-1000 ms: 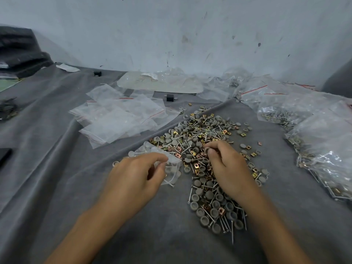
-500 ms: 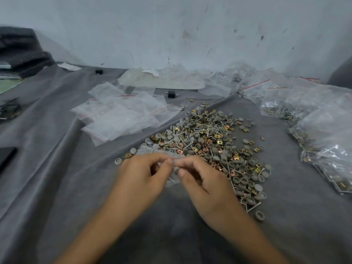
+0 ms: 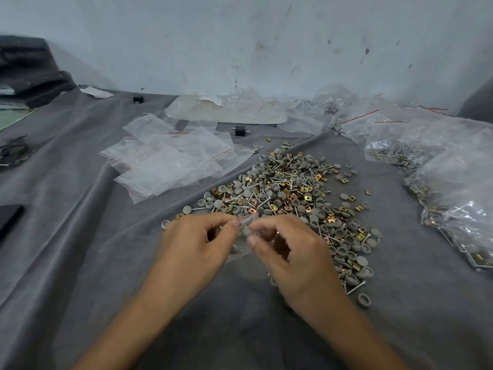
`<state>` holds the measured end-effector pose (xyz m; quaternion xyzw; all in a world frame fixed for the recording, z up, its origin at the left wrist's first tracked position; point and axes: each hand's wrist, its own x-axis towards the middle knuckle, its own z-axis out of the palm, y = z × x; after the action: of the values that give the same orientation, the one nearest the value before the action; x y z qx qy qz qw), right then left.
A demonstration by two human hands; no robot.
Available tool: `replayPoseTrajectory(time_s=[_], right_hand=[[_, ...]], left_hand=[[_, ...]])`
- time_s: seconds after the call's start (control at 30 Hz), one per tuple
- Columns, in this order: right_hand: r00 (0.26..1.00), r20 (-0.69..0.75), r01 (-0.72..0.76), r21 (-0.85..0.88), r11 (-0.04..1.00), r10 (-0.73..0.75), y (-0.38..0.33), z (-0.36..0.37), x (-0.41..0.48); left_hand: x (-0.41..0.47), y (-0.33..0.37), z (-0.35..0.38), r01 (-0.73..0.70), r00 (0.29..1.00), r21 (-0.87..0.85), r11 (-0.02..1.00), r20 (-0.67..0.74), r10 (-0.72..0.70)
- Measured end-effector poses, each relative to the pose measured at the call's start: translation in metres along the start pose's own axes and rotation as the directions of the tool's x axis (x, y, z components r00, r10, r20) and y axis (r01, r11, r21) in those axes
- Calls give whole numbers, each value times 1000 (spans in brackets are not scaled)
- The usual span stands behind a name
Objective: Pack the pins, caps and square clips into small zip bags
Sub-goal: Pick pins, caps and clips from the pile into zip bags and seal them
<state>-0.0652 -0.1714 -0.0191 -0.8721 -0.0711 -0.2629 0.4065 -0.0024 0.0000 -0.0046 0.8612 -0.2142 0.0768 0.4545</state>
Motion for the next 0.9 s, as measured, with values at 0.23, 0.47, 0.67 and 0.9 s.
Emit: replayPoseTrajectory(time_s=[0.23, 0.47, 0.67, 0.9], right_hand=[[977, 16, -191, -381, 905, 213, 45, -40, 28], [938, 172, -167, -537, 827, 301, 90, -38, 54], [909, 181, -189, -623, 759, 375, 103, -34, 60], [921, 169, -181, -611, 770, 351, 92, -35, 54]], left_hand=[[0, -1, 2, 30, 1000, -16, 999, 7, -30], [-2, 0, 1, 23, 999, -21, 1000, 32, -22], [-2, 0, 2, 9, 1000, -8, 1000, 29, -9], [-1, -1, 3, 21, 999, 5, 1000, 31, -22]])
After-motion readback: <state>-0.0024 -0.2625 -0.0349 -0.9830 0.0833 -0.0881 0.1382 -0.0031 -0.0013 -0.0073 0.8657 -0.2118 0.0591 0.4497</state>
